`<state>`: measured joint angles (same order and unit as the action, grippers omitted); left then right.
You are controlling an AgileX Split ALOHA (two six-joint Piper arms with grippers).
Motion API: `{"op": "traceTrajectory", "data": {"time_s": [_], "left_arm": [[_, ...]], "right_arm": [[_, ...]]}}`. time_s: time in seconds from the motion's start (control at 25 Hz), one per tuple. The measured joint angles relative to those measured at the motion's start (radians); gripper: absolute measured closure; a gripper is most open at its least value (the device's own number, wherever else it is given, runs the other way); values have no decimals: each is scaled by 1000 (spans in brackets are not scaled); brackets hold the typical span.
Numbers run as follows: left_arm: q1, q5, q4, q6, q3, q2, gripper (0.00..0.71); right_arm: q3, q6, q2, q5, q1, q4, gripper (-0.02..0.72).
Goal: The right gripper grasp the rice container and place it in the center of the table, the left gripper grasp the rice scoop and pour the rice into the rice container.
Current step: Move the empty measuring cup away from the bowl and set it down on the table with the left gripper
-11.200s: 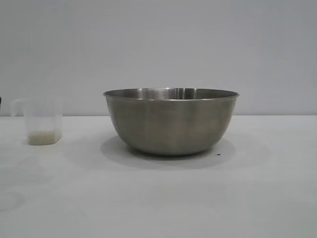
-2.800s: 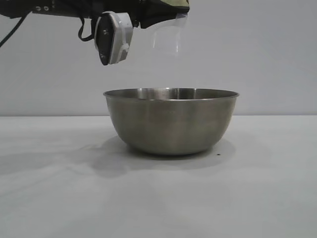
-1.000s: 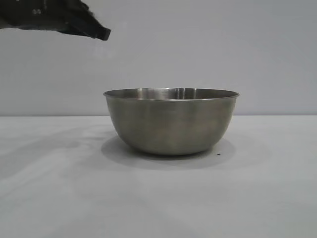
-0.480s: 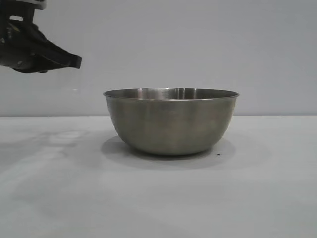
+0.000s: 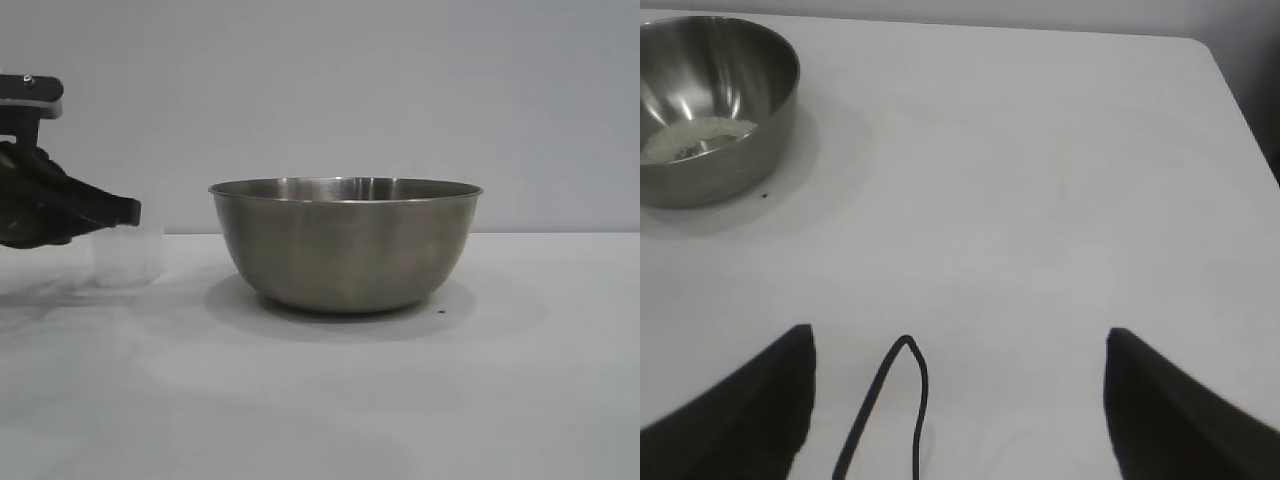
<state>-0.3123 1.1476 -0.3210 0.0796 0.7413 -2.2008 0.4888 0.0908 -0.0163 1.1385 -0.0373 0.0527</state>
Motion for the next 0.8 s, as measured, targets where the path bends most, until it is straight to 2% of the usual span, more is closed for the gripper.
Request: {"op": "traceTrajectory", "data": {"time_s": [0.16,0.2,0.24,0.28,0.4,0.6,0.8], "left_arm": [[0,0,0,0,0,0,710],[0,0,0,0,0,0,660],[0,0,0,0,0,0,660],[0,0,0,0,-2,0,581],[0,2,7,0,-32,0,474],[0,2,46,0,-121,22,478],[0,2,79,0,-223,125,457]], "right_arm": [[0,0,0,0,0,0,153],[0,0,0,0,0,0,153],[0,0,0,0,0,0,153],[0,-2,0,0,0,-1,153],[0,-6,0,0,0,-2,153],[0,-8,0,0,0,-2,153],[0,-8,0,0,0,-2,153]]}}
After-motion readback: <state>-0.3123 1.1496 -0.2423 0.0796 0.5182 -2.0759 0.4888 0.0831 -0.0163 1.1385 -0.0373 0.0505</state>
